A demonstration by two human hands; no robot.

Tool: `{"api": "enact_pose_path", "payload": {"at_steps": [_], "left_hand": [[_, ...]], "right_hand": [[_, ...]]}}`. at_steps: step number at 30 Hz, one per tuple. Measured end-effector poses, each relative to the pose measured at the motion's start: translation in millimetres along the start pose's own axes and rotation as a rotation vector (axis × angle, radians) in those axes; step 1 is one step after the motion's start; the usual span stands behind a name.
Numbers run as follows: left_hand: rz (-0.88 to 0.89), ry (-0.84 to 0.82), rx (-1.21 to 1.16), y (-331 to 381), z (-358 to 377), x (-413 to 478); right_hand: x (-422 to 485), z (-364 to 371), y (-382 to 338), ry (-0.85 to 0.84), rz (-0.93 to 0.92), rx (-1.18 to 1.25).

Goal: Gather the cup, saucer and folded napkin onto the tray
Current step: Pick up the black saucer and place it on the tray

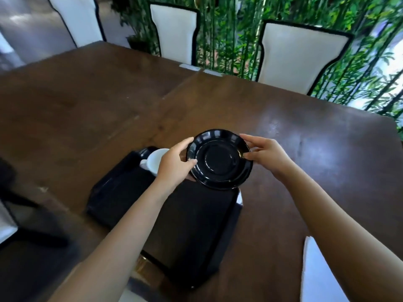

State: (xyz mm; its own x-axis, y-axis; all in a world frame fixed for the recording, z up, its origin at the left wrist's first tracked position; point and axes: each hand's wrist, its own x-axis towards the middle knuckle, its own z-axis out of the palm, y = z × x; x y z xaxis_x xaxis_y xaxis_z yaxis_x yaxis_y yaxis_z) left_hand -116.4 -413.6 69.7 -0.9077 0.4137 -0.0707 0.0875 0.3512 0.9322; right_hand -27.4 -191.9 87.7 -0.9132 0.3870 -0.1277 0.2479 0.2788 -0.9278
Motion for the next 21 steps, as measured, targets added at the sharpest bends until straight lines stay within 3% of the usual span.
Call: {"api": "enact_pose_path", "payload": {"at_steps": [10,21], "left_hand": [[-0.173,0.125,-0.082,-71.8,-19.0,-21.1],[-0.237,0.080,-0.085,-120.8,-0.4,-25.6]], "right_hand": [[19.7,67.7,22.7,-0.140,0.121,-0.065],[30.6,95.7,75.6,-0.168,0.264,-0.032]]}}
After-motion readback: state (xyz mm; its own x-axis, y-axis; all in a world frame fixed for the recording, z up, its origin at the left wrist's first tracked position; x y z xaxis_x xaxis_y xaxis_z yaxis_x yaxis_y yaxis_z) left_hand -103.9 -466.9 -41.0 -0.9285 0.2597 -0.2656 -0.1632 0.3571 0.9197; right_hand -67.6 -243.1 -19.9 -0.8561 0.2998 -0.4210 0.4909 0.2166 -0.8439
